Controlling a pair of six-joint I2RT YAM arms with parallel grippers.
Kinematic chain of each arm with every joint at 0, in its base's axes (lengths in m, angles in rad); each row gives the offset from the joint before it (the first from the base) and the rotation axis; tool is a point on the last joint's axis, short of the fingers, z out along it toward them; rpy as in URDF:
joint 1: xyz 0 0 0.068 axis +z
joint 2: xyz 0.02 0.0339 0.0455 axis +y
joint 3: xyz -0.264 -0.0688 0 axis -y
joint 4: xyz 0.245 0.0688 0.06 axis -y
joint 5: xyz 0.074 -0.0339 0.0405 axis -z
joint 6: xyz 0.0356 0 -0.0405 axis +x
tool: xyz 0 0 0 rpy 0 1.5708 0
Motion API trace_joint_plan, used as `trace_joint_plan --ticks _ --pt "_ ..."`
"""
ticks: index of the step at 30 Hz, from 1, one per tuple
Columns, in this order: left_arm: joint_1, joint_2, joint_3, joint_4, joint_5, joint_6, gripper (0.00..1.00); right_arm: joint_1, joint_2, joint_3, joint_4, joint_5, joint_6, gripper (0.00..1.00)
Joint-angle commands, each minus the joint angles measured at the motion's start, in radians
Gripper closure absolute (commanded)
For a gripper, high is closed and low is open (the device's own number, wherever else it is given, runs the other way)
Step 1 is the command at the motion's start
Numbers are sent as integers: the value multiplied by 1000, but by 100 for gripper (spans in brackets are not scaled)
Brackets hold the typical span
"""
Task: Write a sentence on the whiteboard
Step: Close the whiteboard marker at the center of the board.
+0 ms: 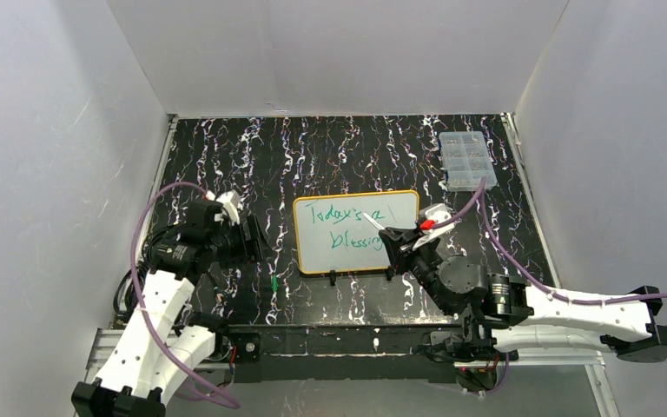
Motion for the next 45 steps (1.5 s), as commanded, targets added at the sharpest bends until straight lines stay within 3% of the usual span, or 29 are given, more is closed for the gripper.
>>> trace_joint_plan --ticks 1,7,14,21,28,37,44,45 --pt "-14 26 -62 -135 -43 -147 31 0 -37 -9 81 -2 -18 99" --pt "-41 128 -64 -143 -91 -170 33 0 -70 -34 110 -17 -27 99" --pt "-125 268 -106 -60 -97 -207 53 0 -116 -58 118 -3 -39 99" --pt "-228 401 -115 0 -167 -234 56 0 -162 -80 94 7 -25 99" --pt "-295 502 -136 60 -294 -276 70 0 -203 -90 84 21 -26 99" --pt "-299 559 -167 114 -327 -280 72 0 -223 -92 77 32 -24 99" --pt "-299 587 -180 133 -332 -278 100 0 -213 -77 57 11 -11 99" --pt "-299 572 -183 130 -337 -279 100 0 -214 -71 46 5 -5 99"
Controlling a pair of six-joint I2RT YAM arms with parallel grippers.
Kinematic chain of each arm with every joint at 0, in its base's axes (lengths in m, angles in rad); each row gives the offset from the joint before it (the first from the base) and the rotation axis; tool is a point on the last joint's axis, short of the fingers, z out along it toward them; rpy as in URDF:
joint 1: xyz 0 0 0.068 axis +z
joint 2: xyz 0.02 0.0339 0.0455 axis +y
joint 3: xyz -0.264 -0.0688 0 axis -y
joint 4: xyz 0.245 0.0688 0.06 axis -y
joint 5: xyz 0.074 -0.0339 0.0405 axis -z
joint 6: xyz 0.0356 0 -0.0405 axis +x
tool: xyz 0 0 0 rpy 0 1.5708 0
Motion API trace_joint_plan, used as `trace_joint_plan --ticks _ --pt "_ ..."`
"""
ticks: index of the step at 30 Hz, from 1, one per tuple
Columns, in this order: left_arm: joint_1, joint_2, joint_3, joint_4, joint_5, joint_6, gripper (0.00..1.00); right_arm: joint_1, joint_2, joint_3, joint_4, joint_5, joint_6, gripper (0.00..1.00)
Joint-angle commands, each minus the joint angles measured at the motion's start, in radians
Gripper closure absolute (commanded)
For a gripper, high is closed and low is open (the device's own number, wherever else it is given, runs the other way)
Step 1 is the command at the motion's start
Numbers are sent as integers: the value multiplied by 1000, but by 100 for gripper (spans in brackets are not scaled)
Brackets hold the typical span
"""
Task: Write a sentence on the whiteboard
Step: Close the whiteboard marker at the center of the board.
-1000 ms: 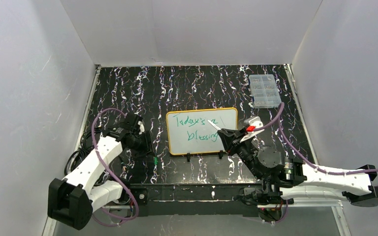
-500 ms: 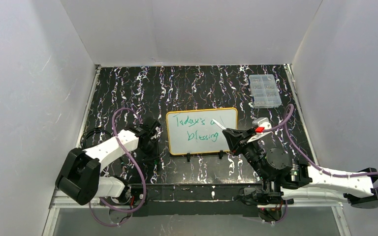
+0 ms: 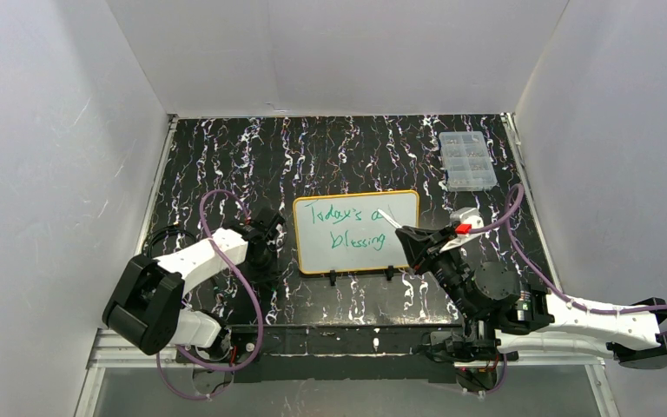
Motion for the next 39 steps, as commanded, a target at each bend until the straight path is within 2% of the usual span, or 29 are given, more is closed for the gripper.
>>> trace_joint_plan --ticks 1,7,12,17,21,23,25,32,36,39 --pt "-4 -16 -36 2 -55 -7 100 0 -12 25 -12 -10 21 99" --pt "-4 -278 16 -64 -152 22 100 0 30 77 -104 -89 21 99" --pt "-3 -446 123 -78 -177 177 100 0 179 216 -215 -175 19 99" --pt "-1 -502 215 -66 -91 400 100 -1 272 306 -214 -277 -12 99" --pt "-1 -586 192 -28 53 548 100 -31 328 384 -262 -364 -22 99" --pt "-2 -632 172 -10 162 604 100 -85 360 423 -295 -460 -11 99" --pt "-3 -684 142 16 273 625 100 -190 388 448 -310 -601 18 99" --pt "-5 -750 63 60 529 624 100 -550 505 496 -301 -1265 116 99" --pt "-10 -759 50 90 620 621 100 -639 553 525 -294 -1514 165 99" --pt "-28 -751 34 117 675 604 100 -657 566 536 -285 -1595 207 99"
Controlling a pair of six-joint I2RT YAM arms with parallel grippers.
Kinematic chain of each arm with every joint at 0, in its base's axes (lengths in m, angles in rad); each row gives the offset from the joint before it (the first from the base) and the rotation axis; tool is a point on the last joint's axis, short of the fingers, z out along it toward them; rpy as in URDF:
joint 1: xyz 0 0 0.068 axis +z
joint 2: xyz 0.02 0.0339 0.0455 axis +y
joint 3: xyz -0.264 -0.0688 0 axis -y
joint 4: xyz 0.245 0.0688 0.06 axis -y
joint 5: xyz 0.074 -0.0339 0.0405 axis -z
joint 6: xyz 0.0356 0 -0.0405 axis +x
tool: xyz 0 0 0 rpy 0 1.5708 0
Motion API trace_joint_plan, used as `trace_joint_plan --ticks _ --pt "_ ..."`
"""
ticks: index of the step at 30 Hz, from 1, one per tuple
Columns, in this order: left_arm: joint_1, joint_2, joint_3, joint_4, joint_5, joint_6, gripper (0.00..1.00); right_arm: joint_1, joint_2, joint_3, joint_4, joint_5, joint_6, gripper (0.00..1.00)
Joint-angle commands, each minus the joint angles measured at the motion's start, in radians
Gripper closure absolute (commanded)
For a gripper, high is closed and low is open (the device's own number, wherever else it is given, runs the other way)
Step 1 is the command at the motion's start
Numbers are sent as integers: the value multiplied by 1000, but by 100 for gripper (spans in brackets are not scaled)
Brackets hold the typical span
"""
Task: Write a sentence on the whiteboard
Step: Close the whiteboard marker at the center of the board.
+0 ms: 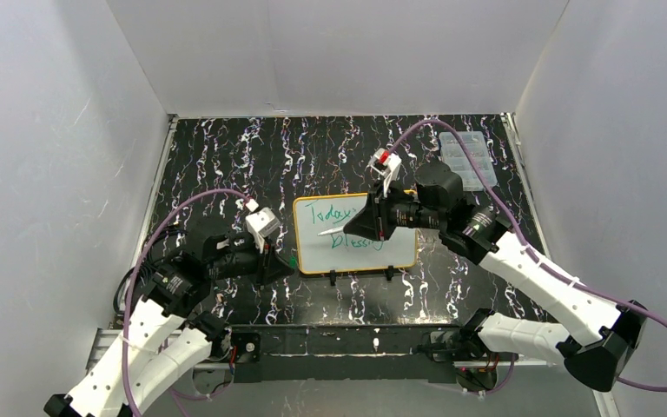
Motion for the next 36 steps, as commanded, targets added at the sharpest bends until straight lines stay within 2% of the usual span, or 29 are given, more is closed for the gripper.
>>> trace_joint_plan --ticks 1,8,15,19,36 --pt "-33 2 -20 49 154 -1 100 -22 6 72 22 -311 79 99" --pt "-126 25 -23 54 161 4 100 -22 50 63 -7 -412 132 99" --pt "-178 52 -24 54 152 5 100 -22 77 71 -71 -441 125 99" --pt "-190 56 -25 54 141 5 100 -21 99 66 -120 -446 97 99" --pt "-211 75 -25 54 139 7 100 -21 113 36 -76 -468 101 99"
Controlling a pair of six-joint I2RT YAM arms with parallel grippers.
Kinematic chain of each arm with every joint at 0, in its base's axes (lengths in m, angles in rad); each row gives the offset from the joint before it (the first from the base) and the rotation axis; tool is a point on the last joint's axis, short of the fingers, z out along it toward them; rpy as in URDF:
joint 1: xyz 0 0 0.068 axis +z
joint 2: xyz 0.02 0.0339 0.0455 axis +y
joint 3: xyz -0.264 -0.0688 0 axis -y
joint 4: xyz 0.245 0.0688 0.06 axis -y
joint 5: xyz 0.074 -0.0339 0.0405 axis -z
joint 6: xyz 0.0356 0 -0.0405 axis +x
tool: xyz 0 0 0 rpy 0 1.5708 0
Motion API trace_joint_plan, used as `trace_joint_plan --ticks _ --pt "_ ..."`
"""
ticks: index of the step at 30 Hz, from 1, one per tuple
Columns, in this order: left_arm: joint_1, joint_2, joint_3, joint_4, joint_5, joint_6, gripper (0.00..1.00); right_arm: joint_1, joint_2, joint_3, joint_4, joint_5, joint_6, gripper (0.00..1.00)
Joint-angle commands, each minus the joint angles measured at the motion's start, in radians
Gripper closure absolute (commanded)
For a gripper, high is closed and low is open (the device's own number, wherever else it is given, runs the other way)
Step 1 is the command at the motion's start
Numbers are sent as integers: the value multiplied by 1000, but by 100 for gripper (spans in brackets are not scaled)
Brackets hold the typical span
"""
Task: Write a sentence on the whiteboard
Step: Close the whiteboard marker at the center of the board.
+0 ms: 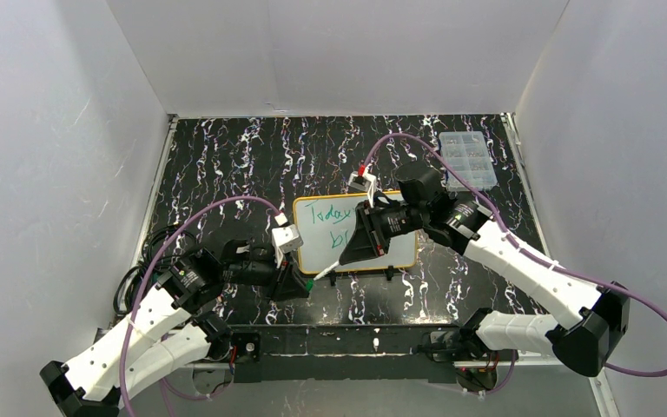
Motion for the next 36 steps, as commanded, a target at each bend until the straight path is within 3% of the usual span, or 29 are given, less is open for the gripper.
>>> trace_joint_plan --ticks 1,36 --pt "-9 0 -4 -1 12 7 100 -1 5 8 44 -33 -8 99" --pt "-19 -14 -2 -2 23 9 100 44 78 9 -23 -16 -54 99"
